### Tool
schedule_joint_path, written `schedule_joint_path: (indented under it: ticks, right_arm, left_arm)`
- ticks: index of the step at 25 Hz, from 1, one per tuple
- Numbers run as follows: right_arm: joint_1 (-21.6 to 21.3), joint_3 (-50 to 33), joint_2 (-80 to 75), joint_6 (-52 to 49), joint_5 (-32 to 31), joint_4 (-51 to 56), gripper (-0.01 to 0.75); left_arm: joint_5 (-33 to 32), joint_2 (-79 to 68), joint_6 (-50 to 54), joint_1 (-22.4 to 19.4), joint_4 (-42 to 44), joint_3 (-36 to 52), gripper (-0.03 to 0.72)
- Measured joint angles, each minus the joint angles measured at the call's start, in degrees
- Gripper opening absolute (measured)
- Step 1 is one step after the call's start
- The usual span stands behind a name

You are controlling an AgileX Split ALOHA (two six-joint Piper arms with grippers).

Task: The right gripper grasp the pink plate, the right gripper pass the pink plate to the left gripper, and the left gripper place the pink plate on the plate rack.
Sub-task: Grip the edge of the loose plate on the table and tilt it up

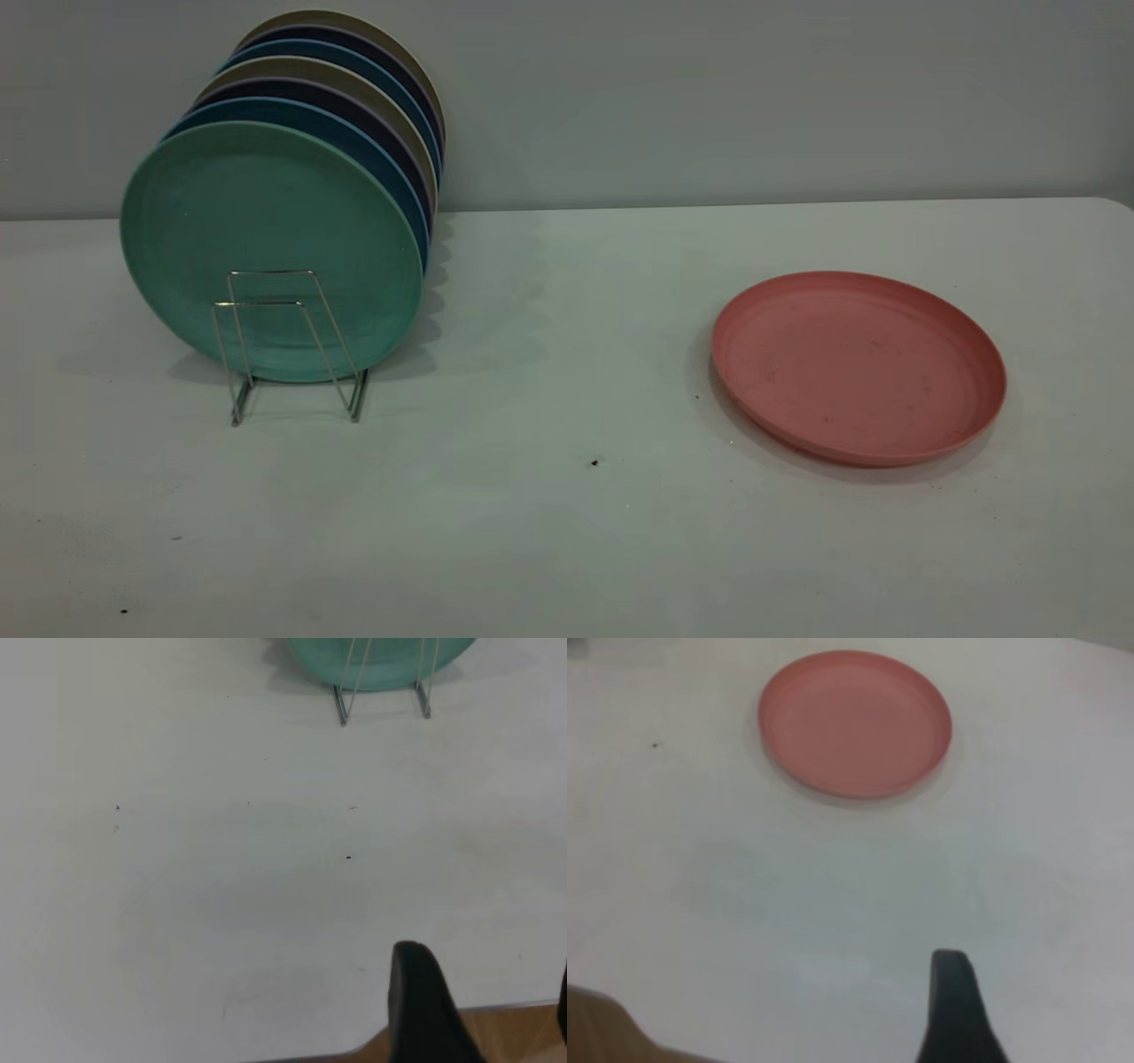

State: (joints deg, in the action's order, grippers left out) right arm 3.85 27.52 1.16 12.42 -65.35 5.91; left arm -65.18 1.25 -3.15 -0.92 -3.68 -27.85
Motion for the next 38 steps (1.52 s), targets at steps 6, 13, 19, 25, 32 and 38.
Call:
schedule_joint_path:
  ticks: [6, 13, 19, 25, 32, 38]
  right_arm:
    - [0.0, 0.0, 0.0, 0.0, 0.0, 0.0, 0.503]
    - [0.0, 0.0, 0.0, 0.0, 0.0, 0.0, 0.498]
    - [0.0, 0.0, 0.0, 0.0, 0.0, 0.0, 0.491]
    - [0.0, 0.0, 0.0, 0.0, 0.0, 0.0, 0.468]
    - [0.0, 0.0, 0.0, 0.0, 0.0, 0.0, 0.423]
    - [0.0, 0.0, 0.0, 0.0, 0.0, 0.0, 0.377]
  left_arm:
    - [0.0, 0.0, 0.0, 0.0, 0.0, 0.0, 0.404]
    - [0.0, 0.0, 0.0, 0.0, 0.0, 0.0, 0.404]
    - [0.0, 0.0, 0.0, 0.0, 0.0, 0.0, 0.404]
    - [0.0, 0.0, 0.0, 0.0, 0.0, 0.0, 0.404]
    - [0.0, 0.0, 0.0, 0.0, 0.0, 0.0, 0.404]
    - [0.0, 0.0, 0.0, 0.0, 0.0, 0.0, 0.404]
